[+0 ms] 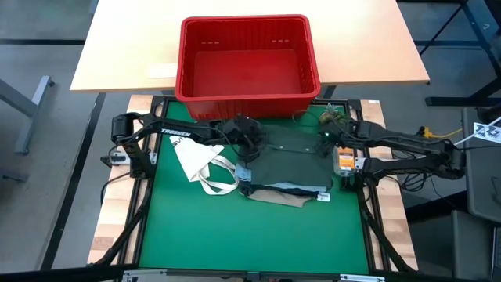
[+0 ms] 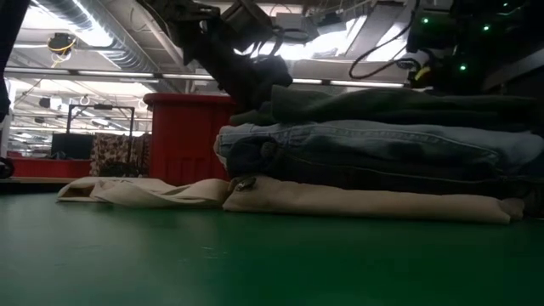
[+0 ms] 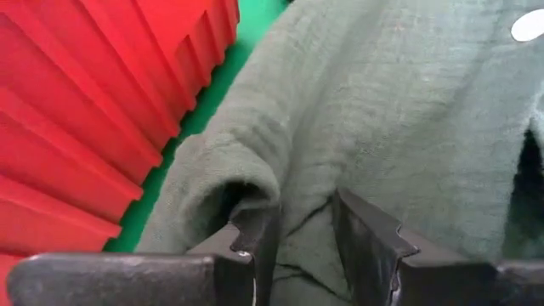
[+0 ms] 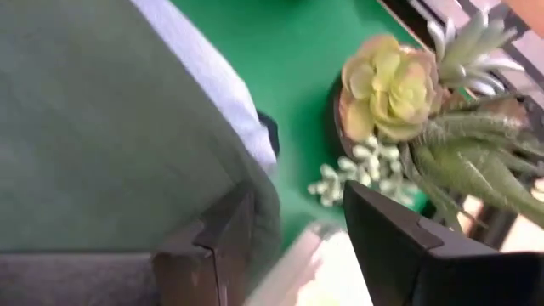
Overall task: Fold Laundry from Bin
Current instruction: Stack the green shirt on top of the light blue jeans, then put the stacked clothing into the organizer bin
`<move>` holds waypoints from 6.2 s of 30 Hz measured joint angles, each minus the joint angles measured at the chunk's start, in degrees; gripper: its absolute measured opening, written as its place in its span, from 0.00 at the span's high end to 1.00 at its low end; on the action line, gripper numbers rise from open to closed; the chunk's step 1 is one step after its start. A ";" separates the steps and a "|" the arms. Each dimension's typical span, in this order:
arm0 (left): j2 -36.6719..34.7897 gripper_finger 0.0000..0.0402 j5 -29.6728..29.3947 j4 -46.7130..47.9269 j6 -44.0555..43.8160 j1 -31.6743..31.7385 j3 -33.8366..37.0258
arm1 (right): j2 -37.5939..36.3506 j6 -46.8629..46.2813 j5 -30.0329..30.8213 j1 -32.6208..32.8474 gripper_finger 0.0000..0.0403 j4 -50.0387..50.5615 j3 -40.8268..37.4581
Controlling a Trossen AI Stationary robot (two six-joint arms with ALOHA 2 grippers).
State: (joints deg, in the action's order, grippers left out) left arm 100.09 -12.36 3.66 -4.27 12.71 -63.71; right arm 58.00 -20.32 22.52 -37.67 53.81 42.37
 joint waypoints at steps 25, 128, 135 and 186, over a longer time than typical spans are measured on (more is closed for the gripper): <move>-10.58 0.73 -0.25 1.48 0.00 0.01 0.11 | -0.74 0.25 -0.09 0.15 0.54 19.80 15.59; 4.86 0.73 1.72 -1.85 -27.75 -33.05 0.05 | 10.33 7.57 -5.17 -4.76 0.54 -24.44 3.80; 8.89 0.73 0.25 1.74 -32.46 -32.48 0.05 | 15.71 7.65 -7.25 -4.72 0.54 -19.30 3.78; 0.33 0.73 -11.10 42.90 -35.71 -31.74 0.11 | 18.09 -10.12 -34.07 42.01 0.54 -28.71 3.69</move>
State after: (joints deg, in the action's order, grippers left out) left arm 100.42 -23.46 46.57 -39.98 -19.03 -63.59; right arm 76.09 -30.44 -11.55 4.34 25.10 46.06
